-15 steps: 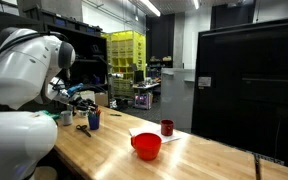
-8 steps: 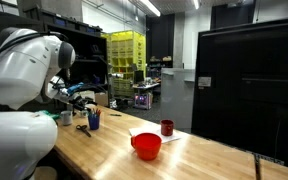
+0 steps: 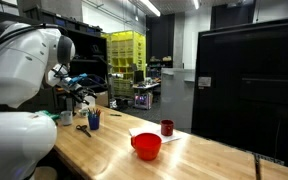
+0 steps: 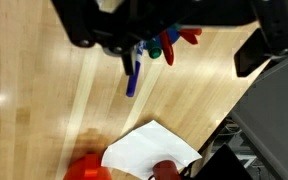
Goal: Put the purple pen in the blue cup.
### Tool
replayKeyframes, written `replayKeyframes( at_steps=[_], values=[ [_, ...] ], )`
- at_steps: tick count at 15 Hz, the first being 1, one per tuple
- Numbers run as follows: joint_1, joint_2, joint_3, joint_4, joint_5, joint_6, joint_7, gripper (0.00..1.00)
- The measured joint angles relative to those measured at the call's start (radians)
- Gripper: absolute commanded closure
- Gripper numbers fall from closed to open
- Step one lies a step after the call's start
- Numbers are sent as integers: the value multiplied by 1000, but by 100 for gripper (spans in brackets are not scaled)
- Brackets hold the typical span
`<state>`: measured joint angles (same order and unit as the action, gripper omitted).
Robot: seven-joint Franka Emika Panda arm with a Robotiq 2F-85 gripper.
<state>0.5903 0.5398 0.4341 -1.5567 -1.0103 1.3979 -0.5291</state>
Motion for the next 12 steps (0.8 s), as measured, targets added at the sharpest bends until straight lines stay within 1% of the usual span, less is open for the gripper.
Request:
replayKeyframes(
  at_steps=[4, 12],
  values=[
    [-30, -48, -4, 14, 102, -1, 35, 0],
    [-73, -56, -22, -24, 202, 19, 147, 0]
  ],
)
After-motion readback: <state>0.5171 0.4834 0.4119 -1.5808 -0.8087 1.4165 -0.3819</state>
